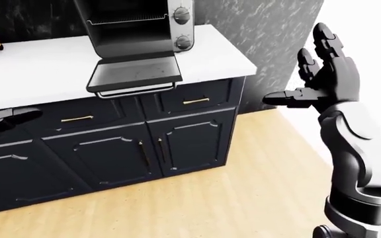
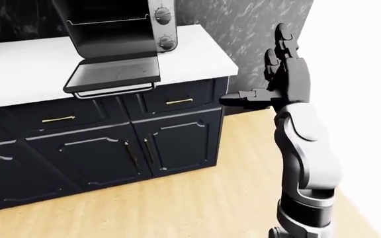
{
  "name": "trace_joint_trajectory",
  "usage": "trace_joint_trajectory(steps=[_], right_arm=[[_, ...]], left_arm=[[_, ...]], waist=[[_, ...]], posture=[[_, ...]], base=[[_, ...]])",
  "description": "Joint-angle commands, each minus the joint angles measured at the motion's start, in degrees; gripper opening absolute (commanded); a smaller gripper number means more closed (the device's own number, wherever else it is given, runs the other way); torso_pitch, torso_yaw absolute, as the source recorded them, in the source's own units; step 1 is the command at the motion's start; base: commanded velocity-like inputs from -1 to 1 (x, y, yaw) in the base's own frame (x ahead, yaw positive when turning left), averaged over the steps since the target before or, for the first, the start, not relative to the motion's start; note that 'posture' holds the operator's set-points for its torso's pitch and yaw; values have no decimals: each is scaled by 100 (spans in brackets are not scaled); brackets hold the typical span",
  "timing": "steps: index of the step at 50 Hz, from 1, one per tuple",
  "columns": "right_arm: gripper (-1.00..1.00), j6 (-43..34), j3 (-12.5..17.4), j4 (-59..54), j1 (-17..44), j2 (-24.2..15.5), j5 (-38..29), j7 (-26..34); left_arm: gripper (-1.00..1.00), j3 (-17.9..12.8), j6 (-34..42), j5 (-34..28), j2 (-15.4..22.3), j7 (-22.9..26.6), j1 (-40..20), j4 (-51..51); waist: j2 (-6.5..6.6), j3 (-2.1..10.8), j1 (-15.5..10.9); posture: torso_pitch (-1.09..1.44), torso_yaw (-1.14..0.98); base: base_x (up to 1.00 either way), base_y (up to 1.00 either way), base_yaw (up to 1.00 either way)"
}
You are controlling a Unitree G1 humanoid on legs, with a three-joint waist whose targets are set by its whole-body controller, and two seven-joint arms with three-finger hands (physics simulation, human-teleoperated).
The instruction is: Close the toaster oven door.
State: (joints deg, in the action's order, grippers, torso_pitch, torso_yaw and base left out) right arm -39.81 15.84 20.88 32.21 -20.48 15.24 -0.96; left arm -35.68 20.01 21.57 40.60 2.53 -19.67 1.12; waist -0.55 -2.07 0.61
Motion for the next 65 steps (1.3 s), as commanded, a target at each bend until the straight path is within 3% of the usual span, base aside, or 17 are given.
trace_joint_trajectory(steps=[1, 5, 7, 17, 20, 21, 29, 33, 34, 35, 41, 46, 47, 55, 59, 60, 65], right_arm=[[100, 212, -5, 239, 199, -48, 42, 32], [100, 209, -9, 251, 187, -46, 43, 30], [100, 202, -10, 252, 196, -47, 44, 27], [100, 218, -16, 254, 189, -41, 39, 29], [100, 221, -18, 252, 189, -40, 34, 30], [100, 222, -16, 251, 190, -40, 36, 31], [100, 205, -18, 285, 175, -45, 23, 32], [100, 199, -13, 277, 195, -47, 27, 39], [100, 206, -12, 267, 196, -46, 22, 35], [100, 186, -15, 286, 203, -48, 28, 35], [100, 172, -8, 282, 227, -59, 37, 30], [100, 197, -7, 276, 197, -55, 28, 29], [100, 186, -4, 286, 199, -55, 33, 26], [100, 201, -7, 271, 191, -55, 29, 35], [100, 192, -8, 274, 203, -54, 32, 32], [100, 198, -6, 269, 200, -56, 30, 34], [100, 198, -7, 263, 210, -53, 34, 27]], left_arm=[[100, -164, -208, -14, 178, -43, -125, -197], [100, -162, -221, -23, 169, -42, -118, -191], [100, -169, -222, -21, 169, -39, -111, -190], [100, -183, -224, -18, 175, -35, -103, -188], [100, -185, -228, -18, 174, -33, -98, -192], [100, -183, -233, -22, 171, -34, -96, -194], [100, -182, -232, -39, 188, -25, -102, -232], [100, -176, -239, -50, 186, -19, -109, -225], [100, -174, -234, -51, 185, -19, -110, -229], [100, -177, -217, -45, 193, -21, -119, -240], [100, -173, -206, -47, 187, -31, -125, -251], [100, -179, -206, -50, 178, -23, -108, -270], [100, -180, -208, -52, 177, -24, -110, -268], [100, -182, -224, -60, 171, -17, -108, -255], [100, -179, -233, -63, 173, -19, -112, -244], [100, -177, -236, -65, 167, -19, -106, -251], [100, -173, -243, -70, 166, -17, -109, -242]], waist=[[32, 94, -36], [339, 31, -1], [739, 142, 14], [145, 46, -35], [-254, 127, -46], [-46, 69, -2], [166, 47, -25], [834, 163, 3], [524, 85, -39], [632, 67, -12], [285, 44, -40], [-274, 128, -56], [-31, 68, -2], [180, 36, -23], [768, 87, 12], [529, 46, -30], [402, 85, -31]], posture=[[0, 0], [0, 0], [0, 0], [0, 0], [0, 0], [0, 0], [0, 0], [0, 0], [0, 0], [0, 0], [0, 0], [0, 0], [0, 0], [0, 0], [0, 0], [0, 0], [0, 0]], base=[[5, 13, 0], [5, 14, 0], [5, 14, 0], [5, 14, 0], [5, 14, 0], [5, 13, 0], [5, 14, 0], [4, 13, 0], [5, 14, 0], [5, 14, 0], [5, 14, 0], [5, 14, 0], [5, 14, 0], [5, 13, 0], [4, 13, 0], [5, 12, 0], [5, 13, 0]])
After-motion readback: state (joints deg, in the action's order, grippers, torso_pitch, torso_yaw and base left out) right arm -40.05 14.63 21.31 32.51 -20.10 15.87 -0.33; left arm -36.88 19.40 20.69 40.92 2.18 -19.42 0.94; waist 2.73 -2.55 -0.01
